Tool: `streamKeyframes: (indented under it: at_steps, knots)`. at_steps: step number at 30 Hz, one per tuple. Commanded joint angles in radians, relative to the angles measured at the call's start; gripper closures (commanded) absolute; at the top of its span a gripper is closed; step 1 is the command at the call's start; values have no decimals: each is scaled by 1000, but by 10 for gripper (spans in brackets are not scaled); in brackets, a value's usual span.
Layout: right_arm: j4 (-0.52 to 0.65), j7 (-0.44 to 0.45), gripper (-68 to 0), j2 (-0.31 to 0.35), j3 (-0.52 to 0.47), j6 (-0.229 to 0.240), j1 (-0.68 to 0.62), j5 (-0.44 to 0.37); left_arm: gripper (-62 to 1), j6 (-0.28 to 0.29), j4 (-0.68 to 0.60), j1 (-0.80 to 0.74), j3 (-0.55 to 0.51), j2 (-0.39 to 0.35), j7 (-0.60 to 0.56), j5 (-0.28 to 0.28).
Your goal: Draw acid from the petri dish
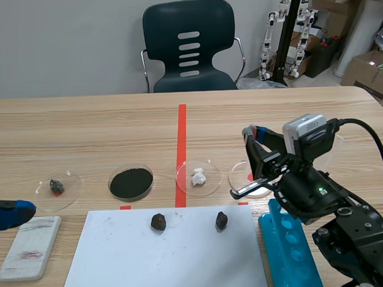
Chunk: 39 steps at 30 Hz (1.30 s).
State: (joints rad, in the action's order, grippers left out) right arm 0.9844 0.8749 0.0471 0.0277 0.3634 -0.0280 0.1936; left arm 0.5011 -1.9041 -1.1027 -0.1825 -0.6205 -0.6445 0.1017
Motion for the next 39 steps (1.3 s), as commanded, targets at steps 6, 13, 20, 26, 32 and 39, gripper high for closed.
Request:
streamKeyframes:
  at_steps: [6,13,20,26,32,39]
  knots:
    - [0,-1,-49,11,-2,3,11,-6,-623,3,-8,-8,4,8,-16,10]
    - [0,-1,-49,11,-2,3,11,-6,-623,3,-8,-8,4,8,-16,10]
    - [0,-1,-53,11,-2,3,11,-6,-623,3,-8,-8,4,8,-16,10]
    - [0,-1,-68,11,-2,3,11,-6,-623,3,-8,-8,4,8,-16,10]
    - [0,-1,-80,11,-2,3,11,-6,-623,3,-8,-8,4,8,-16,10]
    - [0,0,-81,11,-2,3,11,-6,-623,3,-8,-8,4,8,-16,10]
